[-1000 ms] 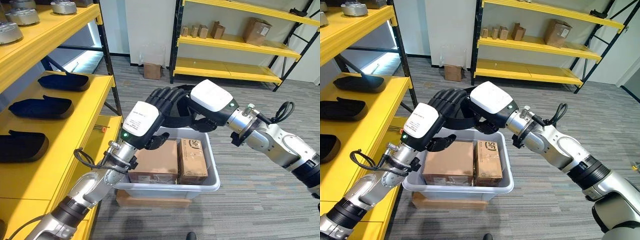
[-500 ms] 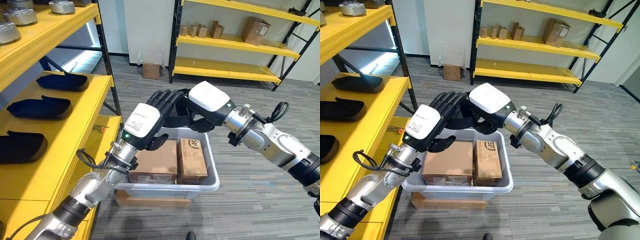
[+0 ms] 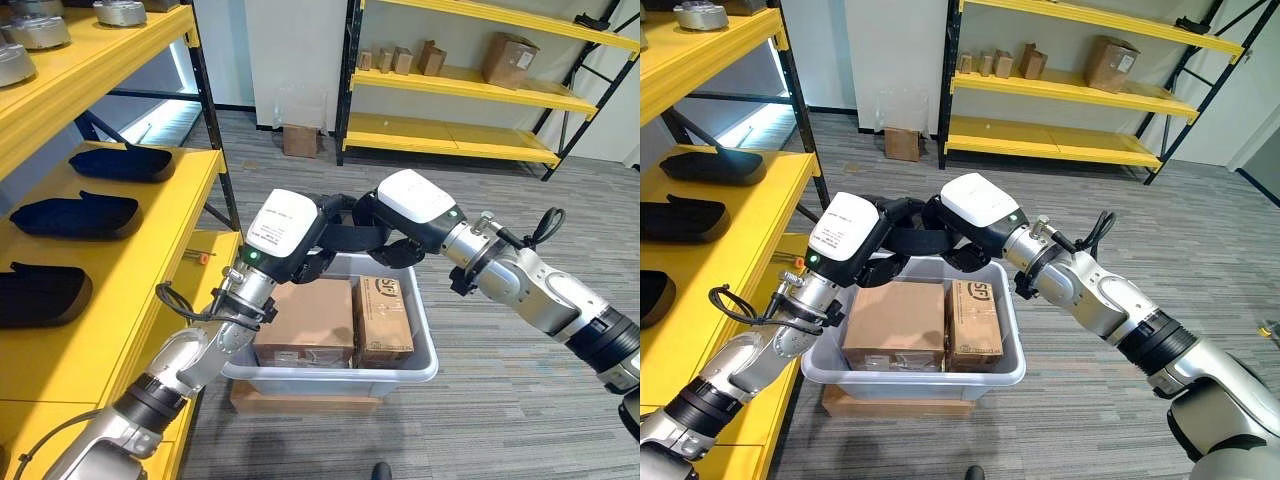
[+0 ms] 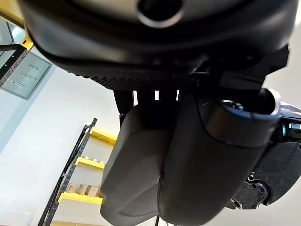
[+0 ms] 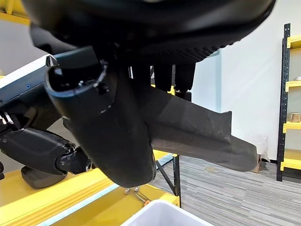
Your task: Move parts from the plastic box to the shelf.
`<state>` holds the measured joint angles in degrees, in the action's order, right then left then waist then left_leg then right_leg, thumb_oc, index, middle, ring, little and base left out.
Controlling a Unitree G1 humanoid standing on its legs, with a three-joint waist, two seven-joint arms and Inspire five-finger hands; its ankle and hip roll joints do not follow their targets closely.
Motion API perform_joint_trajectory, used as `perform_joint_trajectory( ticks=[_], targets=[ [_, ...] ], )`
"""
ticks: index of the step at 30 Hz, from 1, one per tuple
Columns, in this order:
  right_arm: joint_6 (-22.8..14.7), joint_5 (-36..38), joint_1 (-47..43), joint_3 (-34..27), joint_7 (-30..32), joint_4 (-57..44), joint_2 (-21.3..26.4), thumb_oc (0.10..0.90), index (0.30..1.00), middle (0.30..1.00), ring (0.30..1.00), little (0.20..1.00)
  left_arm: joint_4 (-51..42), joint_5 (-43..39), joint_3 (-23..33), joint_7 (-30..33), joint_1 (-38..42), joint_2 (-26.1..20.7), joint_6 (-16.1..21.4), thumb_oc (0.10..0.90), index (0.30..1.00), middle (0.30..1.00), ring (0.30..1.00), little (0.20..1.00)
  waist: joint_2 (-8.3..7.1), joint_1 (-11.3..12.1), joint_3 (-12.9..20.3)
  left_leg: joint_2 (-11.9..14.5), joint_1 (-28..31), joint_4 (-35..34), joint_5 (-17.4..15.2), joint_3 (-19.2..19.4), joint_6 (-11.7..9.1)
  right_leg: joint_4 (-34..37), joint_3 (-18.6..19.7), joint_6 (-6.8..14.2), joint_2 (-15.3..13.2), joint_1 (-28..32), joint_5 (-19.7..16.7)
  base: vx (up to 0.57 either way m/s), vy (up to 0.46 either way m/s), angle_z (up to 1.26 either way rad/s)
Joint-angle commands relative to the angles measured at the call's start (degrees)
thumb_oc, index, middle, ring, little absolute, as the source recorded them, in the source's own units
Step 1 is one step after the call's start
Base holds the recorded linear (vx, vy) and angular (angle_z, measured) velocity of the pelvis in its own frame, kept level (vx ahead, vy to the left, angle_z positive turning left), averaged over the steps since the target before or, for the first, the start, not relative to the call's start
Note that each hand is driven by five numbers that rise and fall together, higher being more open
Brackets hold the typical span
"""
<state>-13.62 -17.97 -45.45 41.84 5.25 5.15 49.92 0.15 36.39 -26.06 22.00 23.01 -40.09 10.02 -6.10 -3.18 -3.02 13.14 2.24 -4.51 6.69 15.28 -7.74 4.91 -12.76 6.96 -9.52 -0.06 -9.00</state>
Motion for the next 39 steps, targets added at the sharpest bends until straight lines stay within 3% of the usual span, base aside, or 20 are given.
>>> perform_joint_trajectory(
  ticks=[1,20,21,22,24,32,39],
  targets=[
    [-1.3,4.5,-17.4,-6.2,6.0,-0.8,-3.8,0.4,0.3,0.3,0.3,0.3,0.3,1.9,-3.8,1.5,7.6,1.0,3.0,0.4,0.3,0.3,0.3,0.3,0.04,0.0,2.5,2.6,0.4,-0.5,-3.4,0.8,0.1,-1.8,-2.4,4.0,-2.9,6.3,6.9,0.0,0.0,0.0],
    [-1.4,6.5,-16.3,-8.0,6.3,-1.9,-4.9,0.4,0.3,0.3,0.3,0.3,1.0,1.9,-3.5,1.6,6.7,1.6,2.9,0.4,0.3,0.3,0.3,0.3,0.04,-0.2,2.8,2.7,0.9,-0.5,-3.6,1.1,0.2,-1.7,-2.2,3.9,-2.8,6.5,6.9,0.0,0.0,0.0],
    [-1.4,6.6,-16.2,-8.1,6.3,-1.9,-4.9,0.425,0.336,0.336,0.336,0.336,1.0,1.9,-3.5,1.6,6.7,1.5,2.9,0.4,0.3,0.3,0.3,0.3,0.0,-0.1,2.8,2.7,0.9,-0.5,-3.6,1.1,0.2,-1.7,-2.2,3.9,-2.8,6.6,6.9,0.0,0.0,0.0],
    [-1.3,6.6,-16.0,-8.4,6.4,-2.0,-4.9,0.563,0.528,0.528,0.528,0.528,0.9,1.8,-3.4,1.5,6.6,1.5,2.9,0.4,0.3,0.3,0.3,0.3,0.06,-0.2,2.8,2.7,0.9,-0.5,-3.6,1.1,0.2,-1.7,-2.2,3.9,-2.9,6.6,6.9,0.0,0.0,0.0],
    [-1.3,6.7,-15.4,-9.0,6.6,-2.1,-4.7,0.9,1.0,1.0,1.0,1.0,0.9,1.7,-3.2,1.6,6.3,1.4,2.9,0.4,0.3,0.3,0.3,0.3,0.07,-0.2,2.8,2.7,1.0,-0.5,-3.6,1.1,0.2,-1.6,-2.2,3.9,-2.9,6.6,6.8,0.0,0.0,0.0],
    [-1.5,7.7,-12.3,-12.6,7.2,-4.7,-3.1,0.9,1.0,1.0,1.0,1.0,0.4,1.7,-1.6,1.5,4.8,0.9,2.7,0.4,0.3,0.3,0.3,0.3,0.35,-0.5,2.8,2.5,1.1,-0.5,-3.7,1.3,0.2,-1.5,-2.0,4.0,-3.0,6.6,6.7,0.0,0.0,0.0],
    [-2.6,8.6,-5.7,-18.2,6.8,-11.2,1.9,0.9,1.0,1.0,1.0,1.0,-0.7,2.1,1.4,1.1,1.6,-0.7,2.8,0.4,0.3,0.3,0.3,0.3,0.69,-1.2,2.7,2.5,1.2,-0.5,-3.8,1.8,0.2,-1.4,-1.6,4.2,-3.1,6.3,6.5,0.0,0.003,-0.03]
  ],
)
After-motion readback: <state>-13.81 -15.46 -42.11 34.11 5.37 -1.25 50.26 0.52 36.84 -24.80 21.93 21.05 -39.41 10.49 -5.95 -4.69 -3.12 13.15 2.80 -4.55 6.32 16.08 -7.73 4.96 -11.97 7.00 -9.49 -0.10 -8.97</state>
